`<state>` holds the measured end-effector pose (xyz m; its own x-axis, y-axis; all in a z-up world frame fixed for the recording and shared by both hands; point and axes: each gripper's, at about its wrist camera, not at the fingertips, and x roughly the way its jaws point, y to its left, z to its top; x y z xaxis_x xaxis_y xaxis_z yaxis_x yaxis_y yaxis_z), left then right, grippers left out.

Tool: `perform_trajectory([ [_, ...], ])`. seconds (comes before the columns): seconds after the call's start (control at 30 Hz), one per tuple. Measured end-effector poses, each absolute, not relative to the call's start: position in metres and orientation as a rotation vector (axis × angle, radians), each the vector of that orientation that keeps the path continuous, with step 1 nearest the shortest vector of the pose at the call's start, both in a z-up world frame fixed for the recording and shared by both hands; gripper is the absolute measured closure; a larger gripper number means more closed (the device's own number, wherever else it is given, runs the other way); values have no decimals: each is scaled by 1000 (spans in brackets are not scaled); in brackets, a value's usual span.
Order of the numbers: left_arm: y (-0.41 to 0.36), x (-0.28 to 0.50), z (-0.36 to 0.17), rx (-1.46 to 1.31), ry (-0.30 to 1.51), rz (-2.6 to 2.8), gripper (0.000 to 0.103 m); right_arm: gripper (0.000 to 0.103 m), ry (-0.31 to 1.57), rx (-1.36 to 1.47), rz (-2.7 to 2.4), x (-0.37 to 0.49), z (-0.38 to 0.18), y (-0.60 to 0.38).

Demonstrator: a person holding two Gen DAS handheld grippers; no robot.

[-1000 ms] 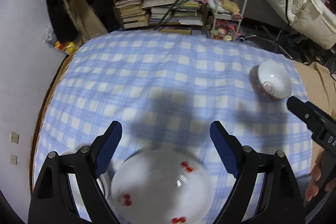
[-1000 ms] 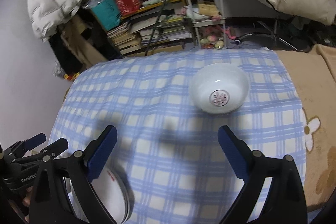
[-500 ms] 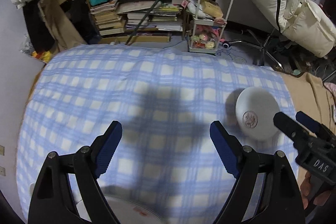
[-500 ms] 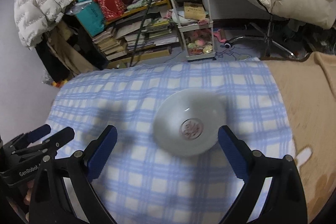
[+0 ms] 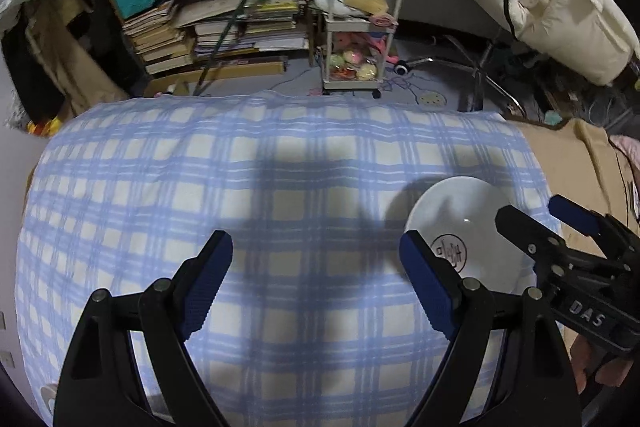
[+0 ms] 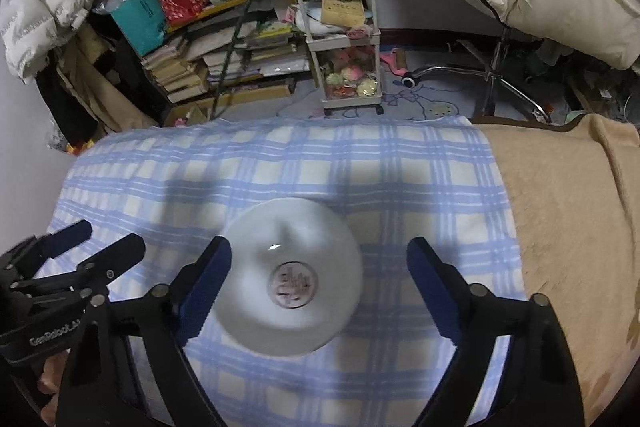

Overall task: Organize plates and bowls
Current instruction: 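Close both grippers on the red-stamped bowl rim, then lift the red-stamped bowl with both grippers and carry it over the nested bowls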

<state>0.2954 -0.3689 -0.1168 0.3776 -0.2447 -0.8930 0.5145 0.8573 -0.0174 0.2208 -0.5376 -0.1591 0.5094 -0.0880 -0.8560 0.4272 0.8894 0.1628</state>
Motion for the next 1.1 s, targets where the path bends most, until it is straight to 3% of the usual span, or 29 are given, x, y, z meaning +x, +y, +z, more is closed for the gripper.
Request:
perform_trajectory([
  [0.13,-384,301,-131,305,1127,-507,18,27,1034,373,-316,228,-171,-547],
  [0.4,-403,301,-167,349,1227,-531,19,58,1126,430,-300,235,-205,-554],
  [0.5,-408,297,-174,335,1257,-569,54,78,1160,465,-279,236,-216,-552],
  [0.53,-408,296,-174,304,1269,-598,73,79,1157,490,-268,236,-218,-552],
  [0.63,-410,289,-172,263,1278,-635,94,86,1146,508,-265,234,-218,-548],
  [1.1,-366,268,-136,288,1257,-564,95,87,1122,528,-200,219,-190,-505],
])
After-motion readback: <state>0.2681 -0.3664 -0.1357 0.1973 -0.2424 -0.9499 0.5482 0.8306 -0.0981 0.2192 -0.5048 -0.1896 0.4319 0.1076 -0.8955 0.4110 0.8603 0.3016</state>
